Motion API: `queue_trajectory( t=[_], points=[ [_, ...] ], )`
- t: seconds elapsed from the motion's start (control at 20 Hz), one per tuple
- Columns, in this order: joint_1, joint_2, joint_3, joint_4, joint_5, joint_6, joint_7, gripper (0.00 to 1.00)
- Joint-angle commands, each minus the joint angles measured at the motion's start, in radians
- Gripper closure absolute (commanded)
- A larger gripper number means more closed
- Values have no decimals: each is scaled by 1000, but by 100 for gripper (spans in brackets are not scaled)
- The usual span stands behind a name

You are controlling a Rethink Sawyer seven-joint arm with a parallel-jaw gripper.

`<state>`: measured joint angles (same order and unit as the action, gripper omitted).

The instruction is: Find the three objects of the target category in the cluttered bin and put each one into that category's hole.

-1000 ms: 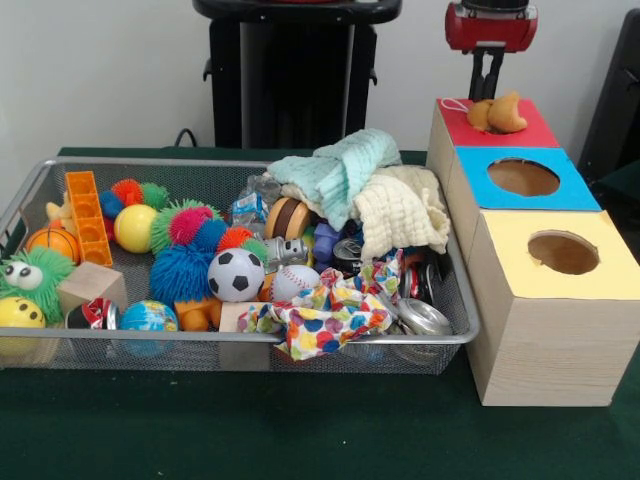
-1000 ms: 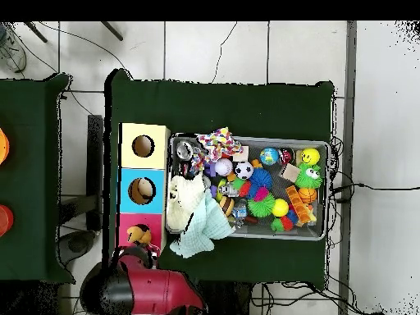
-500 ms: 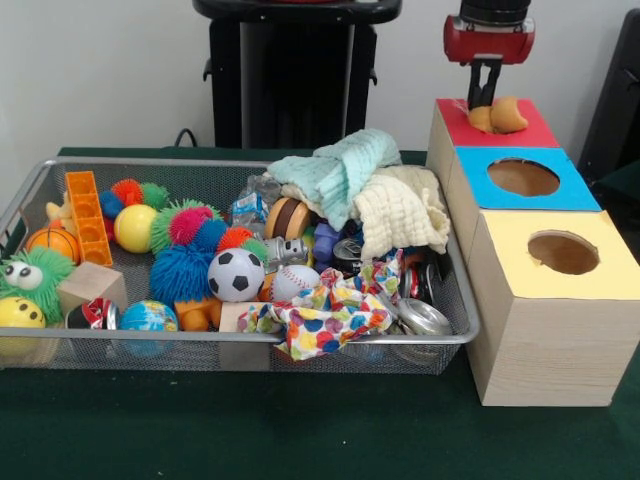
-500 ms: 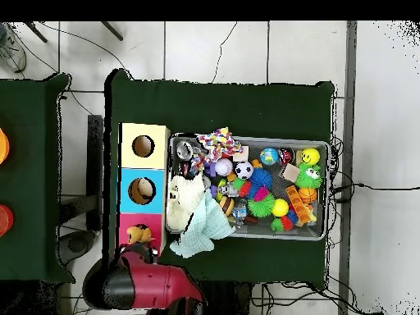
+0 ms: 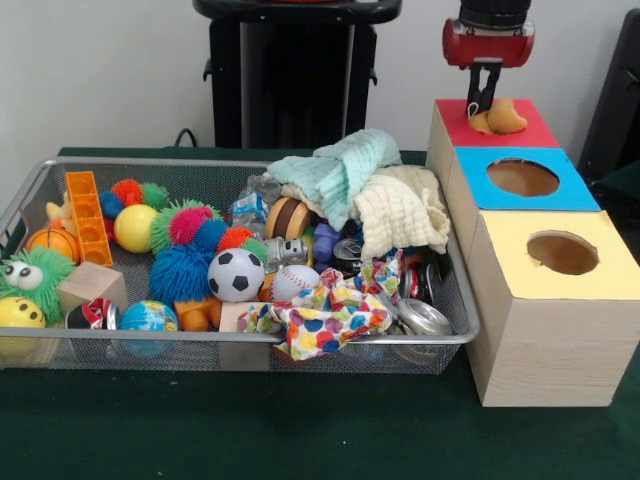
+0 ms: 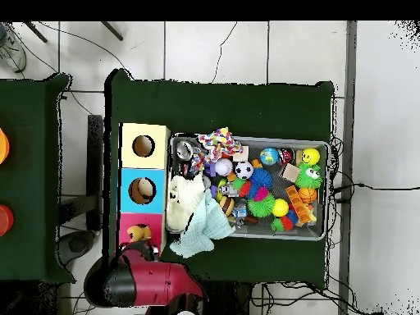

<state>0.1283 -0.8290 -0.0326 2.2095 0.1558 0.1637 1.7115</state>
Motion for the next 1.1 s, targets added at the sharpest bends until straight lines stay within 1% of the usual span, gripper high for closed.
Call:
queue_trajectory(
  t=[0.05, 0.1, 0.2, 0.35, 0.45, 0.55, 0.65, 0.7, 0.85, 0.95, 1.1],
  points=[
    [-89, 215, 53, -182, -49, -196, 117, 100],
    [-100, 225, 58, -192, -58, -196, 110, 100],
    [-143, 247, 92, -200, -80, -210, 99, 100],
    [-177, 281, 113, -225, -120, -244, 86, 100],
    [-213, 338, 141, -259, -157, -281, 73, 100],
    [-206, 365, 125, -294, -172, -268, 67, 100],
    [-170, 370, 80, -325, -172, -229, 74, 100],
    [-166, 377, 73, -338, -175, -216, 76, 100],
    [-203, 391, 107, -355, -199, -195, 66, 100],
    [-195, 382, 98, -360, -204, -175, 78, 100],
    [-202, 385, 106, -367, -215, -173, 85, 100]
  ],
)
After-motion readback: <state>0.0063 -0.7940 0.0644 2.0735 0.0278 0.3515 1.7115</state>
